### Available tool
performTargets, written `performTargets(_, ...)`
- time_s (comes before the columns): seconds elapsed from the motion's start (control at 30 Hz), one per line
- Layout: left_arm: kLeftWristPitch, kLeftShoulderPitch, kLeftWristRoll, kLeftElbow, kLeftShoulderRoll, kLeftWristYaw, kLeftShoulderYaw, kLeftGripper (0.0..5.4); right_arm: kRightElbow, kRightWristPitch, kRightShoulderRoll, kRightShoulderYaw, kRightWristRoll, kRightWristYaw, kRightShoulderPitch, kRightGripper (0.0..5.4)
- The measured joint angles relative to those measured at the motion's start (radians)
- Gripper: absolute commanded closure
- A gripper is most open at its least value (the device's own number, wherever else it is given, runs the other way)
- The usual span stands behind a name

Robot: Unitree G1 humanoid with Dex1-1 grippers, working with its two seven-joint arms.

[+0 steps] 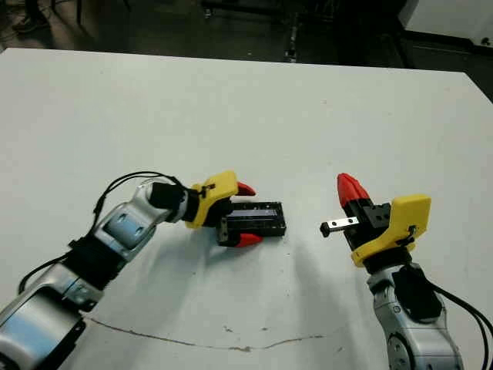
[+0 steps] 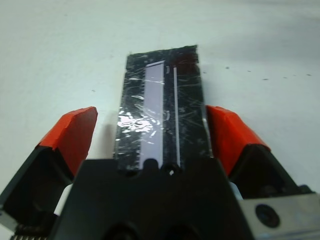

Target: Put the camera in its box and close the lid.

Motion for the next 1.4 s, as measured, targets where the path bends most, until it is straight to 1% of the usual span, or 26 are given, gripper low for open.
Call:
performTargets(0.1, 0.015, 0.039, -0.031, -0.055, 0.054, -0.033, 0.020, 0.01, 0.001, 0.000, 0.000, 0.001, -0.001, 0.003, -0.001, 5.40)
performTargets(0.27, 0.089, 0.131, -0.102, -0.179, 0.222, -0.094, 0.111, 0.01, 0.002, 0.000, 0.000, 0.002, 0.000, 0.003, -0.006, 5.40)
performTargets(0.43, 0.136, 0.193, -0.132, -0.261, 0.349, -0.119, 0.172, 0.01, 0.005, -0.001, 0.000, 0.004, 0.000, 0.006, -0.010, 5.40)
performTargets(0.5, 0.173, 0.213, -0.145, -0.294, 0.390, -0.124, 0.193, 0.01, 0.006, -0.001, 0.000, 0.006, 0.000, 0.008, -0.012, 5.40)
performTargets(0.6, 0.204, 0.238, -0.151, -0.316, 0.436, -0.123, 0.228, 0.01, 0.008, -0.002, 0.000, 0.007, 0.000, 0.015, -0.012, 5.40)
performTargets(0.7, 0.185, 0.263, -0.151, -0.311, 0.447, -0.090, 0.267, 0.01, 0.009, -0.002, 0.000, 0.008, 0.000, 0.015, -0.012, 5.40)
performTargets(0.77, 0.162, 0.277, -0.141, -0.306, 0.448, -0.043, 0.293, 0.01, 0.009, -0.002, 0.000, 0.008, 0.000, 0.015, -0.012, 5.40)
performTargets(0.87, 0.165, 0.277, -0.113, -0.307, 0.449, 0.038, 0.328, 0.01, 0.009, -0.003, 0.001, 0.008, 0.000, 0.015, -0.011, 5.40)
performTargets(0.9, 0.183, 0.280, -0.113, -0.317, 0.444, 0.078, 0.351, 0.01, 0.009, -0.007, 0.001, 0.008, 0.000, 0.016, -0.009, 5.40)
performTargets(0.97, 0.223, 0.285, -0.137, -0.355, 0.403, 0.163, 0.413, 0.22, 0.012, -0.009, 0.001, 0.008, 0.000, 0.016, -0.008, 5.40)
performTargets(1.0, 0.238, 0.287, -0.165, -0.390, 0.355, 0.222, 0.457, 0.31, 0.013, -0.012, 0.002, 0.009, 0.000, 0.016, -0.009, 5.40)
performTargets(1.03, 0.242, 0.288, -0.186, -0.410, 0.320, 0.253, 0.477, 0.45, 0.013, -0.015, 0.003, 0.009, 0.000, 0.016, -0.009, 5.40)
performTargets(1.1, 0.237, 0.295, -0.254, -0.451, 0.219, 0.331, 0.525, 0.69, 0.014, -0.016, 0.004, 0.010, 0.000, 0.015, -0.008, 5.40)
performTargets(1.17, 0.221, 0.301, -0.310, -0.489, 0.127, 0.377, 0.532, 1.01, 0.013, -0.016, 0.005, 0.012, 0.000, 0.013, -0.007, 5.40)
performTargets(1.23, 0.206, 0.301, -0.346, -0.534, 0.056, 0.409, 0.525, 1.27, 0.013, -0.017, 0.006, 0.014, -0.001, 0.013, -0.008, 5.40)
performTargets(1.3, 0.203, 0.300, -0.371, -0.570, 0.009, 0.436, 0.508, 1.57, 0.014, -0.017, 0.006, 0.014, -0.001, 0.013, -0.006, 5.40)
performTargets(1.4, 0.236, 0.296, -0.415, -0.605, -0.073, 0.487, 0.462, 1.99, 0.015, -0.017, 0.006, 0.014, -0.001, 0.013, -0.005, 5.40)
